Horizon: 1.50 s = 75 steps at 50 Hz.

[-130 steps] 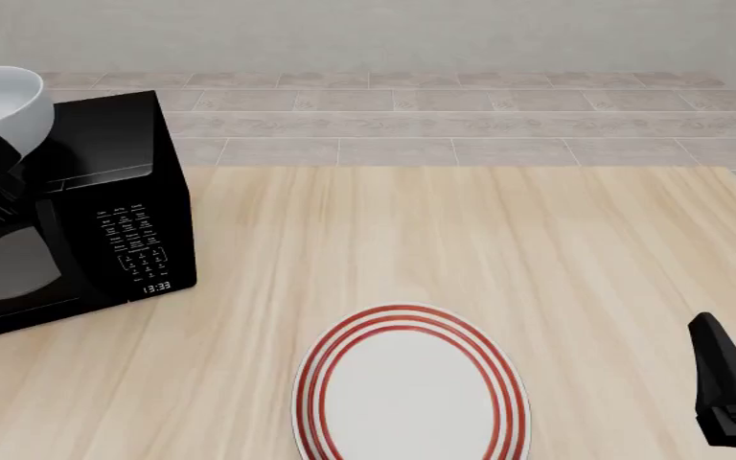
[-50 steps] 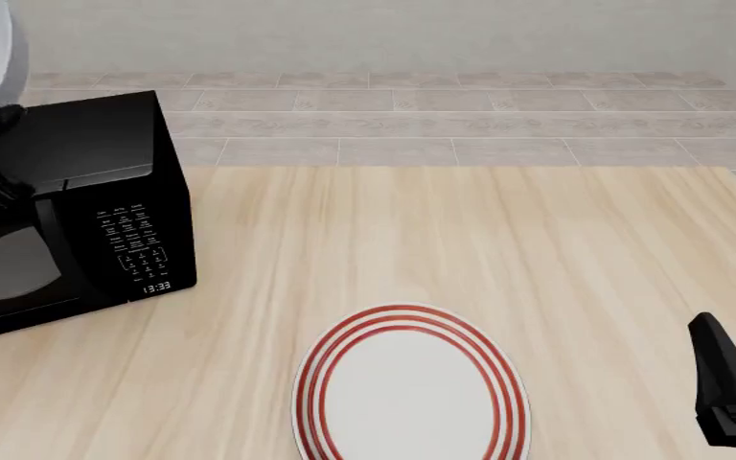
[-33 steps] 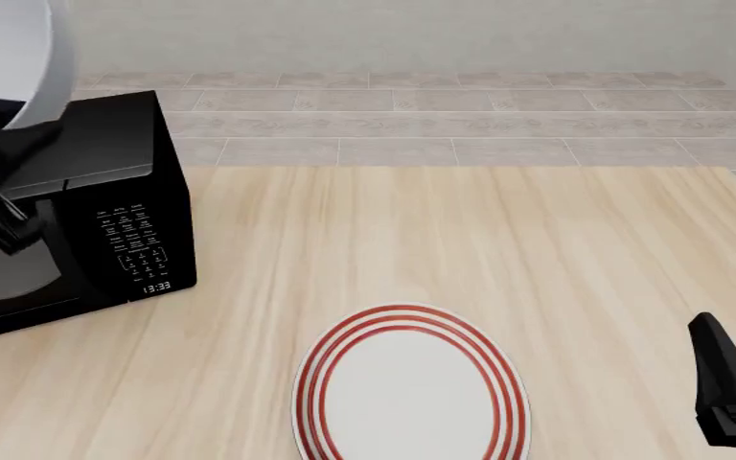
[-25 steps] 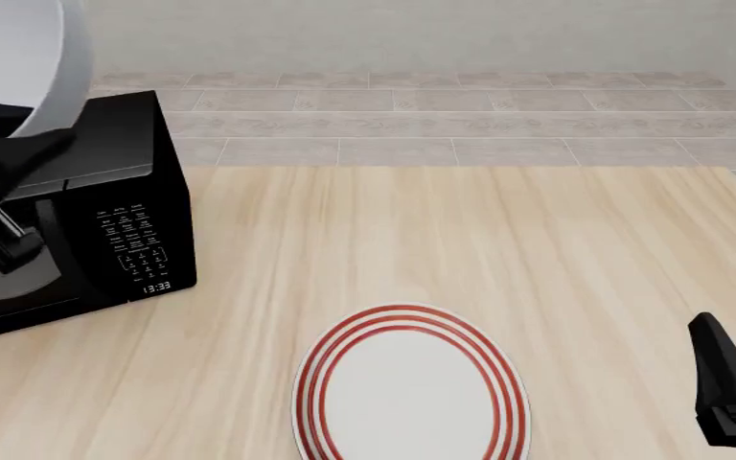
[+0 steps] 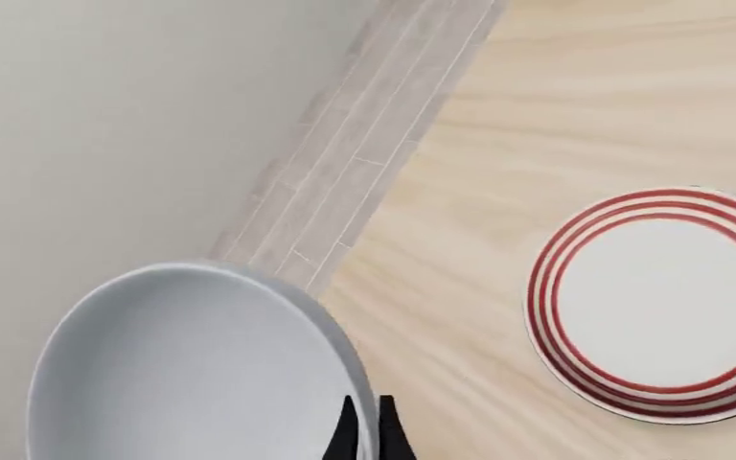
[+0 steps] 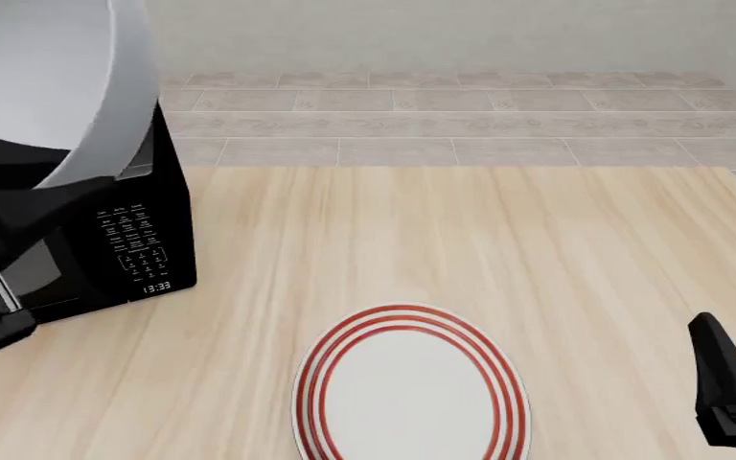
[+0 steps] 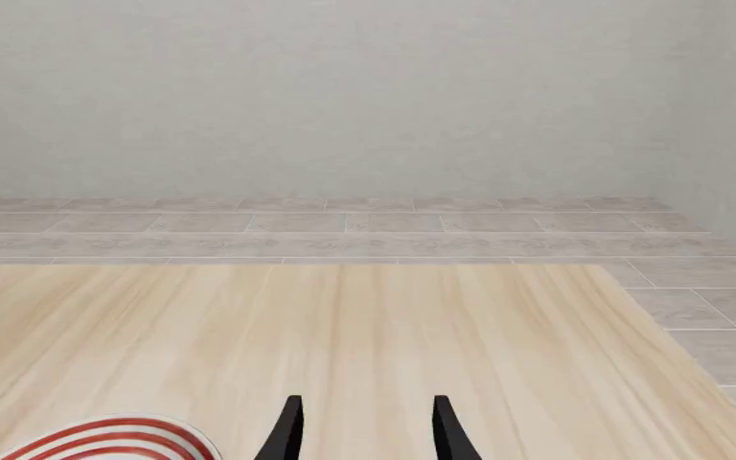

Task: Pick up the white bowl and put it on the plate.

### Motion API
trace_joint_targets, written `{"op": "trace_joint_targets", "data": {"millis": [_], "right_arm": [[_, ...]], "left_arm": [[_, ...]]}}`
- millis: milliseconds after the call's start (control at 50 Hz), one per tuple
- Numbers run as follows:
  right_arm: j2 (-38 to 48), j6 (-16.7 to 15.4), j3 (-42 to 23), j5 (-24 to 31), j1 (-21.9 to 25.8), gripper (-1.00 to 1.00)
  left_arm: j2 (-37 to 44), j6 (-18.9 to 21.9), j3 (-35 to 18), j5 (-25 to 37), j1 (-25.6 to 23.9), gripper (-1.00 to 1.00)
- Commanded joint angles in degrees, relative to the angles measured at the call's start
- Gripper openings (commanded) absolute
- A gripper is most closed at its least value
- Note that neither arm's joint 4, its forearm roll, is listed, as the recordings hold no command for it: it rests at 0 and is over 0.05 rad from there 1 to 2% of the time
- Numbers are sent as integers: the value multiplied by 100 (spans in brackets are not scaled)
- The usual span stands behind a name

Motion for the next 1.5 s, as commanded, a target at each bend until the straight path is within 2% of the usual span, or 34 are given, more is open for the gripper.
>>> {"op": "trace_joint_targets", "data": {"millis": [20, 100, 180, 200, 240, 260, 320, 640, 820, 860, 900, 1120, 1240, 1500], "right_arm": [[6, -1, 2, -3, 8, 100], [6, -1, 2, -3, 10, 100], [6, -2, 2, -3, 9, 100], [6, -2, 2, -3, 8, 100], [5, 0, 2, -4, 9, 100], [6, -1, 2, -3, 9, 100], [6, -2, 2, -3, 9, 100], [6, -3, 2, -2, 7, 100], [6, -1, 2, -3, 8, 100], [6, -1, 2, -4, 9, 100], [6, 0, 2, -3, 8, 100], [6, -1, 2, -4, 9, 100], [6, -2, 2, -3, 8, 100], [6, -2, 2, -3, 8, 100]], "left_arm": [[-48, -113, 248, -153, -580, -100], [6, -156, 305, -192, -796, -100], [35, -263, 103, -5, -984, -100], [59, -220, 328, -220, -995, -100], [71, -218, 395, -286, -1085, -100], [101, -238, 246, -148, -1138, -100], [199, -227, 407, -382, -1192, -100], [632, -198, 394, -677, -1543, -100], [865, -335, 394, -774, -1855, -100], [932, -601, 330, -799, -2003, -100], [976, -490, 498, -937, -1992, -100], [1294, -703, 422, -976, -2251, -100], [1349, -652, 585, -1047, -2432, -100], [1587, -754, 568, -1085, -2700, -100]]}}
